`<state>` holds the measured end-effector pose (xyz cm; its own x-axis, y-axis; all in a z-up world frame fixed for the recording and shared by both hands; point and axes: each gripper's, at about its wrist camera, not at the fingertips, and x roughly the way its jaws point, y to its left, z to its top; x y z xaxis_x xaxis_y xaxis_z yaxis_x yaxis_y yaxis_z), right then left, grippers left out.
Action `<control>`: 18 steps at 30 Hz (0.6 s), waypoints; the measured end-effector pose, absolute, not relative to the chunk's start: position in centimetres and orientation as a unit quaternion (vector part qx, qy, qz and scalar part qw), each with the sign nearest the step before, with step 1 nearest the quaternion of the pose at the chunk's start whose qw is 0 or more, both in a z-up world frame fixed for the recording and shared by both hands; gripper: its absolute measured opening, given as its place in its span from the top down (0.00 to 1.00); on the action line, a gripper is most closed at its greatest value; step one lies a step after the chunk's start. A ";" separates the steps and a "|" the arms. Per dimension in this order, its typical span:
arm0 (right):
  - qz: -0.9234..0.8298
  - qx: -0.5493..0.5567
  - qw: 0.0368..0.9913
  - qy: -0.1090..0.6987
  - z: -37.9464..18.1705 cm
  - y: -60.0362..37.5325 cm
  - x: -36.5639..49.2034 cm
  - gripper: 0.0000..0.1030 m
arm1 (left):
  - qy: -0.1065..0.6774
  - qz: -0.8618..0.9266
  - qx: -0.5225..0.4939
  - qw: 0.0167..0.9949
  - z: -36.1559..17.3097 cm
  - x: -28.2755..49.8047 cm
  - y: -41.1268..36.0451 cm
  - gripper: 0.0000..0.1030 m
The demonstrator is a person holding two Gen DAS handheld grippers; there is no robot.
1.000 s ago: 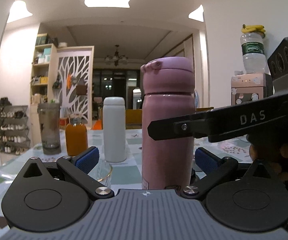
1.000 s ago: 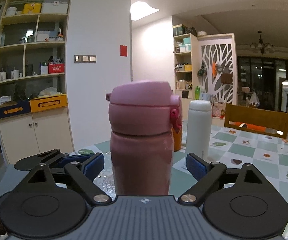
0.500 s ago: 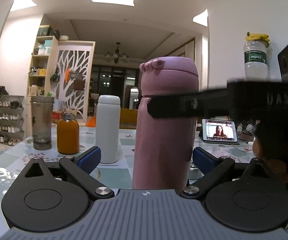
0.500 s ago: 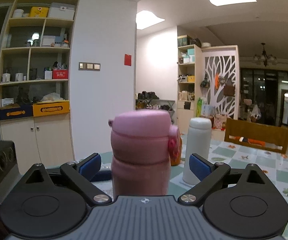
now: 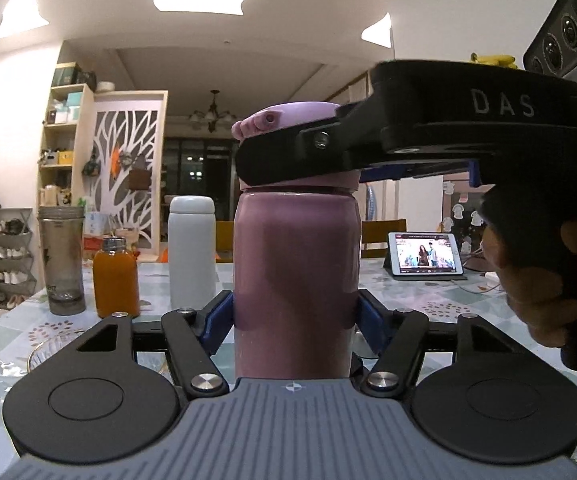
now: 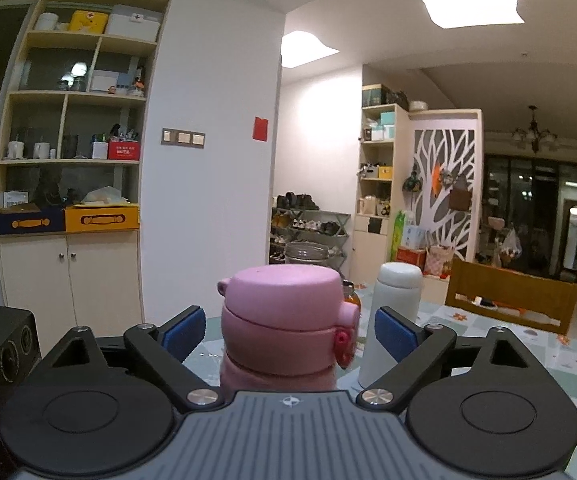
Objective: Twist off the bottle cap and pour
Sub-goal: 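Twist the pink lid with the right gripper while the left gripper holds the body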
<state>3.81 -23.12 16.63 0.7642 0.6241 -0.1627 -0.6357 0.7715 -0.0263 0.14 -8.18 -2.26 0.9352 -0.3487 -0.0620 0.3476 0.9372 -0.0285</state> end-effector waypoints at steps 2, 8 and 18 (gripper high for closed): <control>0.331 -0.033 0.940 0.075 16.6 -23.3 3.9 0.12 | 0.032 -0.175 -0.007 0.984 -2.3 0.1 -8.3 0.35; 0.332 -0.021 0.940 0.079 16.6 -23.2 4.1 0.28 | 0.028 -0.169 -0.004 0.985 -2.5 0.0 -8.7 0.35; 0.361 -0.034 0.929 0.076 16.7 -23.1 4.5 0.31 | 0.026 -0.181 0.010 0.983 -2.5 0.2 -8.3 0.35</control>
<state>4.55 -23.08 16.75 0.7275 0.6656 -0.1665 -0.6760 0.7368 -0.0086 0.15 -8.34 -2.55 0.9328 -0.3560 -0.0557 0.3571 0.9340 0.0102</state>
